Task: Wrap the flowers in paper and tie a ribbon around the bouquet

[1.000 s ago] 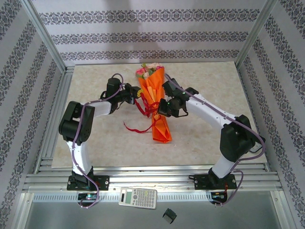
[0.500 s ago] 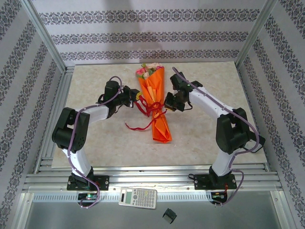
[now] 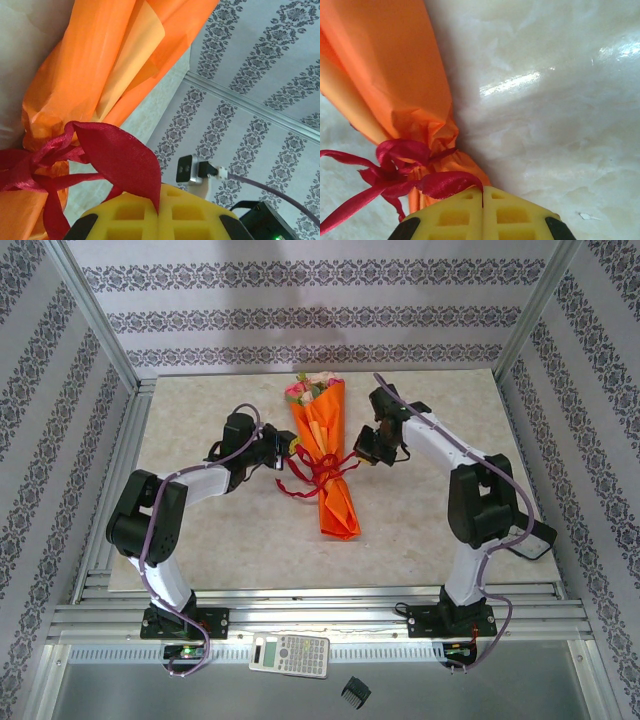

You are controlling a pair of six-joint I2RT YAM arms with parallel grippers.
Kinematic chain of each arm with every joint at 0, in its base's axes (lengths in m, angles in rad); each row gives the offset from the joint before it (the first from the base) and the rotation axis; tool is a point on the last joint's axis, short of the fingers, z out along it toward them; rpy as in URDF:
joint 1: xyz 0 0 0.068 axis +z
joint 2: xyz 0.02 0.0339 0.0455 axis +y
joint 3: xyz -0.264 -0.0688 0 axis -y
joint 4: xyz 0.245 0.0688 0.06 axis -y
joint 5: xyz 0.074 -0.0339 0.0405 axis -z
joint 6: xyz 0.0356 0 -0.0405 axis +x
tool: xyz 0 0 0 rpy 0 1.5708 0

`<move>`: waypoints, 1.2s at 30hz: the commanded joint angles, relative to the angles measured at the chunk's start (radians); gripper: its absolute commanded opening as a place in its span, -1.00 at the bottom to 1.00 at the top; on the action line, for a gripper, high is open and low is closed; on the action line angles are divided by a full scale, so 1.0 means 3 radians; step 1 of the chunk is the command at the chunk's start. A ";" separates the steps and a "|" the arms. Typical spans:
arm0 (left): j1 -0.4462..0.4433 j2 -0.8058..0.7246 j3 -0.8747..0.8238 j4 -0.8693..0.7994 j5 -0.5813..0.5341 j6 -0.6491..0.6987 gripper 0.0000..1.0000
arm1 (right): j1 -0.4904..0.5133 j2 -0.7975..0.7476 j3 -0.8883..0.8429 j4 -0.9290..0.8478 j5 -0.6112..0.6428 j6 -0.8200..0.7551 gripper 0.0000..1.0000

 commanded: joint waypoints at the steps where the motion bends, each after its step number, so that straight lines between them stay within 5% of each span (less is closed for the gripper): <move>1: -0.0088 -0.0064 -0.0065 0.0111 -0.0064 -0.0072 -1.00 | -0.0043 0.0144 0.0040 0.0035 -0.0121 -0.0079 -1.00; 7: -0.0173 -0.0170 -0.0228 0.0189 -0.0163 -0.0182 -1.00 | -0.0093 0.0278 0.0097 0.0019 -0.0200 -0.0133 -1.00; 13: -0.0211 -0.0252 -0.0275 0.0195 -0.0208 -0.0209 -1.00 | -0.0055 -0.0098 -0.0008 -0.0057 -0.0042 -0.0114 -0.43; 17: -0.0217 -0.0304 -0.0311 0.0191 -0.0224 -0.0214 -1.00 | 0.0031 -0.0354 -0.0066 -0.0089 0.0047 0.0146 -0.32; 29: -0.0232 -0.0340 -0.0389 0.0222 -0.0232 -0.0232 -1.00 | 0.0535 -0.0145 -0.0101 0.0451 0.0137 0.2085 -0.41; 36: -0.0233 -0.0341 -0.0447 0.0286 -0.0232 -0.0265 -1.00 | 0.0569 0.0130 0.0131 0.0450 0.0166 0.2455 -0.53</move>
